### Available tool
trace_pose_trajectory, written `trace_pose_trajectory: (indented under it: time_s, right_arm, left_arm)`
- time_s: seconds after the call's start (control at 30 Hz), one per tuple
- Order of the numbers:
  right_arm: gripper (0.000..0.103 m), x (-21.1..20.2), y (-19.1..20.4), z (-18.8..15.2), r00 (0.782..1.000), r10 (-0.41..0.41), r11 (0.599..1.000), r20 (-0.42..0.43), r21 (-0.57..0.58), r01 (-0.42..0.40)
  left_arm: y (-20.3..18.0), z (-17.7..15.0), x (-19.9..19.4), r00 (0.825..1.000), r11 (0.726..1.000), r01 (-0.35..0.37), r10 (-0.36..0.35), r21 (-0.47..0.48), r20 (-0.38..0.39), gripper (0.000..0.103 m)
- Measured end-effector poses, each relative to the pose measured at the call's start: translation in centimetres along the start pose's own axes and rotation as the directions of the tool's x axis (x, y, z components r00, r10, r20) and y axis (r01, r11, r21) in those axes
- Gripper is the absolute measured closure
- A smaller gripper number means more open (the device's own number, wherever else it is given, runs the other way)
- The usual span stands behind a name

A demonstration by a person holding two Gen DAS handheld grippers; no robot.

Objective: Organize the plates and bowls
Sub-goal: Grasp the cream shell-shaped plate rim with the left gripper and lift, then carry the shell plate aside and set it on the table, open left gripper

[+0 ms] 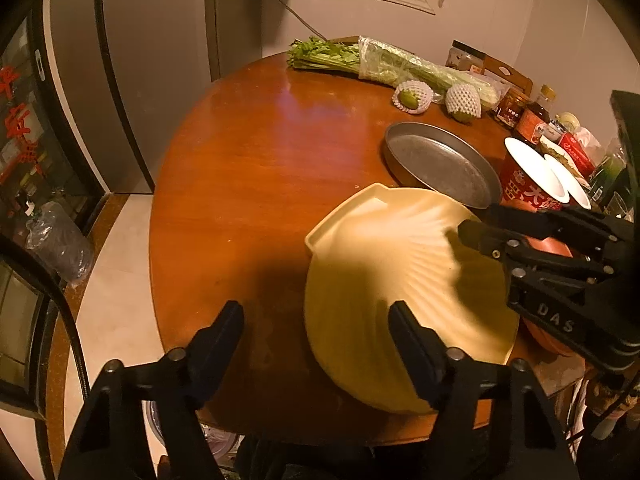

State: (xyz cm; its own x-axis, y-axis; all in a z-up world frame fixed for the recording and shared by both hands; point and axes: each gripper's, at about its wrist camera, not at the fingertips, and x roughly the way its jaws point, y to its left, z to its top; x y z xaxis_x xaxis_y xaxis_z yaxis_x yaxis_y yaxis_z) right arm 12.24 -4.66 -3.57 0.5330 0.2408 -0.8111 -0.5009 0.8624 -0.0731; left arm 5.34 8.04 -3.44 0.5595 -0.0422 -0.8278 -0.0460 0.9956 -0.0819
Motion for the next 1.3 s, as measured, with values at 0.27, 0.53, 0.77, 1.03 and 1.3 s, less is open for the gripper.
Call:
trace_pose_trajectory:
  time_s: [0.27, 0.53, 0.77, 1.03, 1.3]
  right_arm:
    - [0.082, 1.5, 0.3, 0.4, 0.999, 0.011, 1.0, -0.038, -0.007, -0.011]
    - [0.084, 2.2, 2.9, 2.6, 0.998, 0.05, 0.997, -0.027, -0.048, -0.052]
    - [0.084, 3.5, 5.2, 5.4, 0.999, 0.045, 0.994, -0.015, -0.099, -0.046]
    - [0.082, 5.7, 5.2, 7.3, 0.999, 0.032, 0.994, -0.029, -0.105, -0.035]
    - [0.081, 6.2, 4.5, 7.9, 1.0, 0.023, 0.996, -0.013, -0.089, -0.024]
  left_arm:
    - [-0.1, 0.1, 0.7, 1.0, 1.0, 0.02, -0.02, -0.001, -0.019, 0.062]
    - [2.4, 0.2, 0.5, 1.0, 0.998, -0.019, 0.019, -0.055, -0.009, 0.064]
    - [4.5, 1.0, 0.8, 0.999, 0.994, -0.039, 0.039, -0.105, -0.004, 0.065]
    - [4.2, 2.0, 1.6, 0.999, 0.991, -0.049, 0.049, -0.122, -0.004, 0.065]
    - [4.2, 2.7, 2.1, 0.999, 0.991, -0.054, 0.054, -0.125, 0.001, 0.065]
